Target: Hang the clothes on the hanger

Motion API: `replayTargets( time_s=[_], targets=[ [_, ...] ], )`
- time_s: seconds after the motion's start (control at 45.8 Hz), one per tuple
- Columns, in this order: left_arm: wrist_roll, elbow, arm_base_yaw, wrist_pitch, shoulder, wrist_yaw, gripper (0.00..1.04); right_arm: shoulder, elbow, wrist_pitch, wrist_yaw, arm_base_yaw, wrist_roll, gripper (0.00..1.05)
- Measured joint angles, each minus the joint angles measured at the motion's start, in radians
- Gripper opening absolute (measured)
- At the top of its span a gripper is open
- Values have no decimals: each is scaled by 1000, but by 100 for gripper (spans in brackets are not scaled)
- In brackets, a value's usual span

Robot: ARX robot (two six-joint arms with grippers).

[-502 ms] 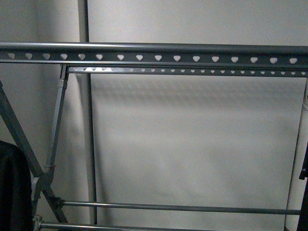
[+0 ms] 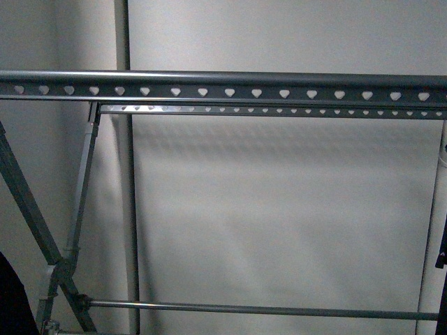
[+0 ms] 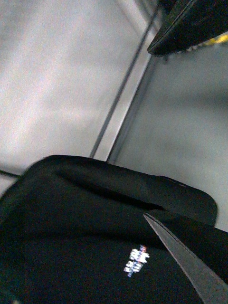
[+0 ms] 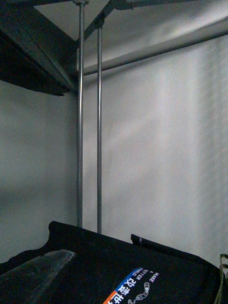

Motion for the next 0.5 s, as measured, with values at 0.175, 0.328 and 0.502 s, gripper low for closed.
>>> replayTargets(
  time_s=[0.175,0.328,0.502],
  targets=[
    [-144,322,-12,28,397,-256,98,0,0,0,0,0,0,97],
    [-245,543,48,-58,590,-410,98,0,0,0,0,0,0,97],
    [-273,747,73,-142,743,-466,91,0,0,0,0,0,0,97]
  ],
)
